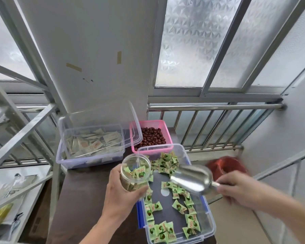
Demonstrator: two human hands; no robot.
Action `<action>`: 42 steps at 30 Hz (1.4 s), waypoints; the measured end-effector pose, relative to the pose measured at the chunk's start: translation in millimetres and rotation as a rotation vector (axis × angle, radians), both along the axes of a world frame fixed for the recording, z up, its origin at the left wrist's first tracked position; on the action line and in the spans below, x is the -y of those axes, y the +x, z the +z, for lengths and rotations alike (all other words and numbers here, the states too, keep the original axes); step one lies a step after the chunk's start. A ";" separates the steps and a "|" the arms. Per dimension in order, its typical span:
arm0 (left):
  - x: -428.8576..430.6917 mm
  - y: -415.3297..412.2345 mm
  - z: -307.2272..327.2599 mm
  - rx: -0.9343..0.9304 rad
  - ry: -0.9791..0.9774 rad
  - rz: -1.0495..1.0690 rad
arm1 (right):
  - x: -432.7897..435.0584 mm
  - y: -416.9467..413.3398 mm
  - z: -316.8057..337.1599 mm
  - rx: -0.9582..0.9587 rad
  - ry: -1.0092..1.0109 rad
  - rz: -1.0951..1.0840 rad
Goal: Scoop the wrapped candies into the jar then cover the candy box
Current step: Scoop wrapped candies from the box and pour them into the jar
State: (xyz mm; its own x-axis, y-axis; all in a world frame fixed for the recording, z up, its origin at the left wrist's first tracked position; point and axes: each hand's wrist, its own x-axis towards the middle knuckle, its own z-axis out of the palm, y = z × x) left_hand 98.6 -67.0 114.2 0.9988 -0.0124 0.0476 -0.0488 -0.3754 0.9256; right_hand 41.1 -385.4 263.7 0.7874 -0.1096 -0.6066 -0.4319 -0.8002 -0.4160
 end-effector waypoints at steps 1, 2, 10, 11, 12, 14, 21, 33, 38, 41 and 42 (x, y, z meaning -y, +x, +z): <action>-5.3 -0.9 -0.1 -0.008 -0.012 0.038 | -5.8 -6.7 -31.7 -0.076 0.002 -0.043; -10.5 -2.2 -0.1 -0.016 -0.012 0.067 | -12.5 -12.6 -59.8 -0.158 0.004 -0.057; -30.2 -13.7 0.2 -0.054 0.036 0.169 | -56.5 -0.3 -150.0 -0.233 -0.020 -0.072; -30.7 -15.7 0.5 -0.056 0.038 0.175 | -64.1 1.4 -157.6 -0.218 -0.013 -0.086; -31.3 -17.8 0.7 -0.058 0.043 0.182 | -72.5 2.2 -167.7 -0.203 0.017 -0.118; -32.9 -22.2 0.8 -0.062 0.053 0.203 | -92.8 2.6 -187.7 -0.165 0.097 -0.219; -40.4 -40.7 2.7 -0.083 0.089 0.250 | -158.2 54.3 -243.5 0.078 0.296 -0.582; -41.4 -58.6 5.5 -0.083 0.139 0.236 | -130.3 78.3 -279.0 0.127 0.494 -0.567; -38.7 -51.3 3.1 -0.075 0.167 0.202 | -119.3 69.2 -279.9 0.145 0.528 -0.511; -34.5 -45.7 -0.3 -0.066 0.177 0.164 | -107.7 54.0 -269.5 0.197 0.535 -0.437; -33.3 -43.8 -2.0 -0.062 0.179 0.149 | -102.7 49.2 -262.9 0.218 0.535 -0.418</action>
State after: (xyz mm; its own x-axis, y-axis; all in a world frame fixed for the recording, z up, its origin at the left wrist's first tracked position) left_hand 54.8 -33.7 112.2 0.9912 0.1323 -0.0036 0.0741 -0.5327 0.8431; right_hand 90.2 -282.6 0.7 0.8541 -0.1600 -0.4949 -0.5201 -0.2484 -0.8172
